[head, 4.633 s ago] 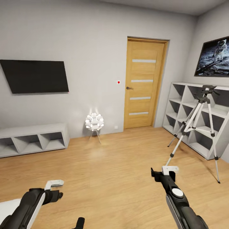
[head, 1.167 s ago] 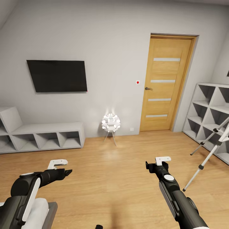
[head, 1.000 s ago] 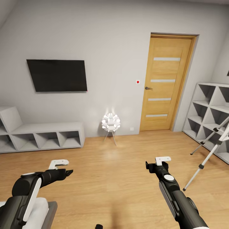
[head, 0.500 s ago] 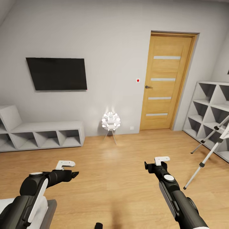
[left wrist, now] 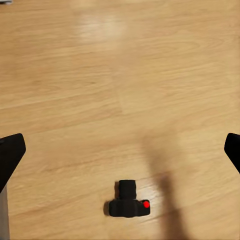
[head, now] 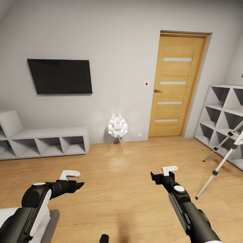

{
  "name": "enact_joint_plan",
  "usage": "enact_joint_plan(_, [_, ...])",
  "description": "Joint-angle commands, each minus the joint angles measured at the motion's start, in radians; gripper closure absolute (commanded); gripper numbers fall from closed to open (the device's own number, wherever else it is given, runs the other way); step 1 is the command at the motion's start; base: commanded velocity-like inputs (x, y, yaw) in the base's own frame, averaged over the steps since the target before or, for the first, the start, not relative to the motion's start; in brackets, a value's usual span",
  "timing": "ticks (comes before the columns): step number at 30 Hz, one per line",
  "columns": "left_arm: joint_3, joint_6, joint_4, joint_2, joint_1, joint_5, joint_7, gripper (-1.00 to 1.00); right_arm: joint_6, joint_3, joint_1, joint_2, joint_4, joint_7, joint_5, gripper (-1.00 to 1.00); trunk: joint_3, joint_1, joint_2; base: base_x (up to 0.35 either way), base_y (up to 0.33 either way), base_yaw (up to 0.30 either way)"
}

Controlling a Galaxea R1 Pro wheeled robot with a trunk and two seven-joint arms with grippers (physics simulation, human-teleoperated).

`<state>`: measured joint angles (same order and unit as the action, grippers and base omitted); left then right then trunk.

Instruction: Attach the digital camera to the camera tripod in the bedroom.

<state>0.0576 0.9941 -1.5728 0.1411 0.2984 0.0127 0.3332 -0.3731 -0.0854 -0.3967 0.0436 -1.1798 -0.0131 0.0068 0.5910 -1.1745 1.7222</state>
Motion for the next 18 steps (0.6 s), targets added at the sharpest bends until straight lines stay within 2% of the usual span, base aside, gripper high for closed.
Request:
enact_joint_plan(1, [0.0,0.005,-0.001,0.0,0.001,0.001,0.003,-1.0,-0.006,-0.002,-0.001,0.001,-0.001,0.0,0.001,-1.0,0.004,-0.004,0.008,0.0,0.0,0.0])
enact_joint_plan(18, [-0.002,0.004,0.002,0.003,0.001,0.001,0.02,-1.0,-0.005,-0.002,-0.001,0.001,-0.001,0.005,0.001,-1.0,0.058,-0.069,0.127,0.0,0.0,0.0])
